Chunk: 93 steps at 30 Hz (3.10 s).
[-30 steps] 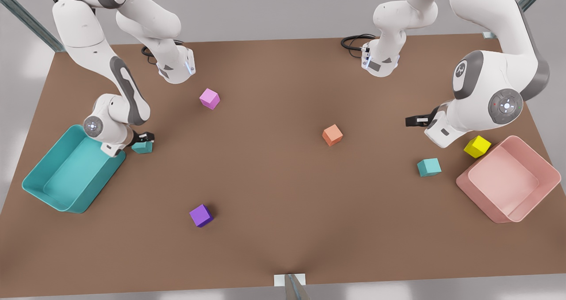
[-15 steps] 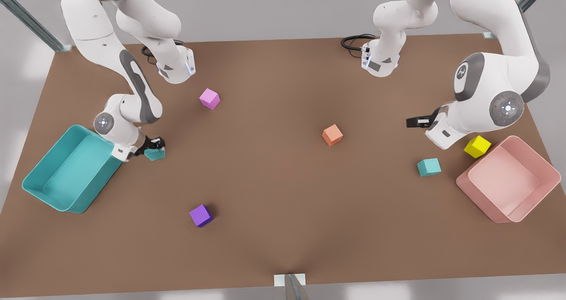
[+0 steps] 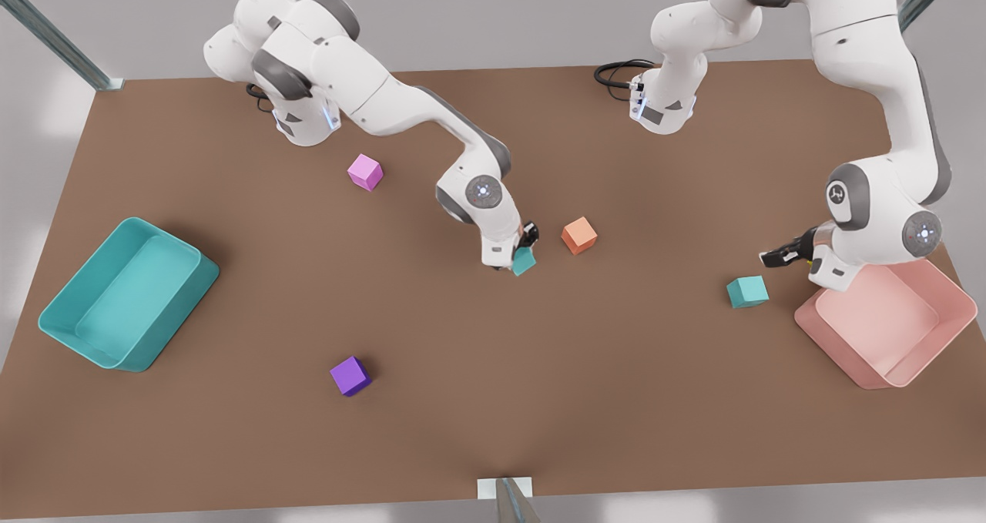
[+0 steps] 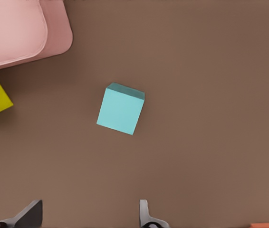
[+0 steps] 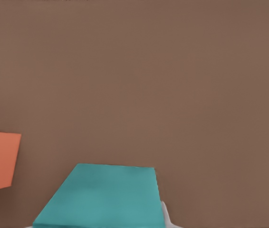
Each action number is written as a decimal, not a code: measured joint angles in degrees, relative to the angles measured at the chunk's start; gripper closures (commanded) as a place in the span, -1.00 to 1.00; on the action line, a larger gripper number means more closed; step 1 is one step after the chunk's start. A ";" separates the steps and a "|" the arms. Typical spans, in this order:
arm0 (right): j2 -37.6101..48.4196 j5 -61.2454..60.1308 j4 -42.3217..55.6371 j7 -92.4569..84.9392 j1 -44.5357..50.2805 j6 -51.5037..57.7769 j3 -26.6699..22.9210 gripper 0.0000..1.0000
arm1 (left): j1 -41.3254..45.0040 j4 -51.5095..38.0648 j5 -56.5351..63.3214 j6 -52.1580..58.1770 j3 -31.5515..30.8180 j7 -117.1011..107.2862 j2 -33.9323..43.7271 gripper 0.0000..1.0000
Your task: Stack the two blue cubes on top of each other
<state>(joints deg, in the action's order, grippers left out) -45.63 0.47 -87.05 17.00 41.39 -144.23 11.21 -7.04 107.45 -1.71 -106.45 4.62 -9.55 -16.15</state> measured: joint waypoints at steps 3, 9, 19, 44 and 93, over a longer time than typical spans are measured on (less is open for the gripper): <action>-3.19 1.20 3.16 7.80 2.41 0.06 -1.50 -0.31 | 0.04 1.51 -0.24 -6.51 0.26 2.13 -1.56 -1.00; -4.34 2.52 5.02 20.82 2.83 0.39 -1.89 -1.00 | 0.12 1.81 -0.52 -13.81 0.23 7.39 -6.11 -1.00; 12.74 -7.46 11.42 29.77 -18.67 27.49 -1.74 -1.00 | 0.28 1.96 -0.71 -21.06 0.22 13.08 -12.46 -1.00; 38.07 6.32 -0.68 -7.97 -31.87 60.92 -4.19 -1.00 | 6.75 -2.34 -0.93 -19.75 -3.55 13.37 -13.02 0.16; 36.78 6.45 -0.40 -20.51 -31.82 61.16 -4.19 -1.00 | 23.89 0.31 -1.20 -29.45 -26.50 -36.95 -13.00 -1.00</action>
<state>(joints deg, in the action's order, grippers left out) -8.85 6.92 -87.45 -3.51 9.58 -83.07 7.02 16.85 107.76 -2.91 -135.90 -21.88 -46.50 -29.15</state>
